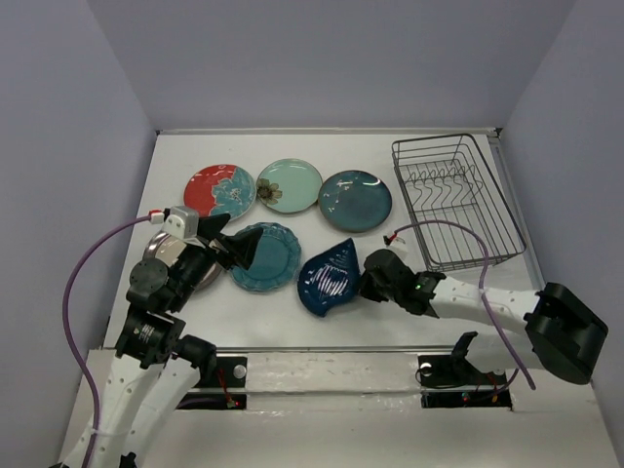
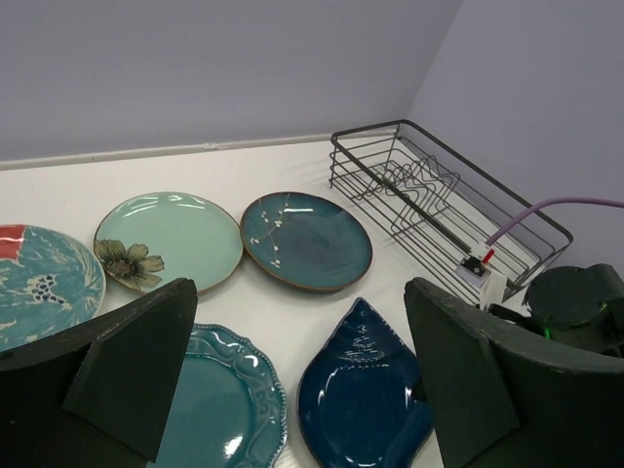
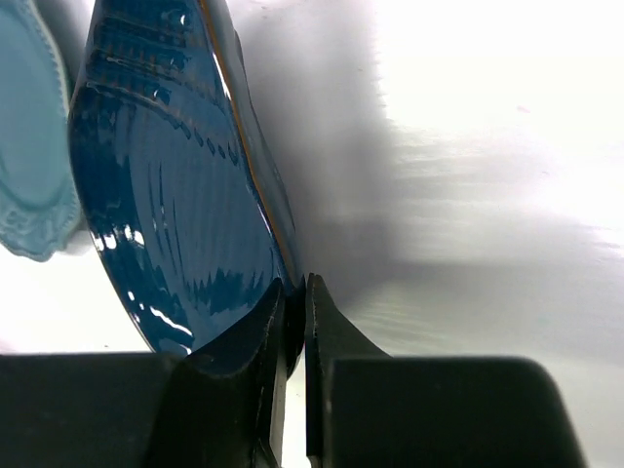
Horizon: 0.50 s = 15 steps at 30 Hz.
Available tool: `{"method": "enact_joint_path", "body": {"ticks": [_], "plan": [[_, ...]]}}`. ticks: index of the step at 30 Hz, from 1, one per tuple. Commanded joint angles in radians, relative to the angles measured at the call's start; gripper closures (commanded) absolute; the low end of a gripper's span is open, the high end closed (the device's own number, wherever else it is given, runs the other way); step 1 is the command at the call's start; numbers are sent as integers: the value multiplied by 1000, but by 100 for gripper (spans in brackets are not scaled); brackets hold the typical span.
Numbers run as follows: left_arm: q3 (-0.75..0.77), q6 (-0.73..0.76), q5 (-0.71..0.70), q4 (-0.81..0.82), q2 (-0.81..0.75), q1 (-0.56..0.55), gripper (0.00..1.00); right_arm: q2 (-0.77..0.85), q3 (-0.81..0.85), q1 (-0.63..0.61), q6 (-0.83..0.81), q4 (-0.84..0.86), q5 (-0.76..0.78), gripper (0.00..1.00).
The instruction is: Load the plates into the dish rack
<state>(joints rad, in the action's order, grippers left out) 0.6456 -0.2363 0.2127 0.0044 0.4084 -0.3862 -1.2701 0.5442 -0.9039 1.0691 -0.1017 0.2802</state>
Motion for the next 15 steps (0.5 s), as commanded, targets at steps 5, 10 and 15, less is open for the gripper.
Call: {"method": "enact_joint_path", "body": {"ticks": [5, 10, 15], "plan": [[23, 8, 7, 29, -17, -5, 1, 199, 342, -15, -385, -469, 259, 93], [23, 5, 7, 32, -28, -8, 1, 87, 725, 49, -706, -697, 569, 93], [22, 6, -1, 31, -51, -28, 1, -67, 982, 186, -935, -705, 669, 93]]}}
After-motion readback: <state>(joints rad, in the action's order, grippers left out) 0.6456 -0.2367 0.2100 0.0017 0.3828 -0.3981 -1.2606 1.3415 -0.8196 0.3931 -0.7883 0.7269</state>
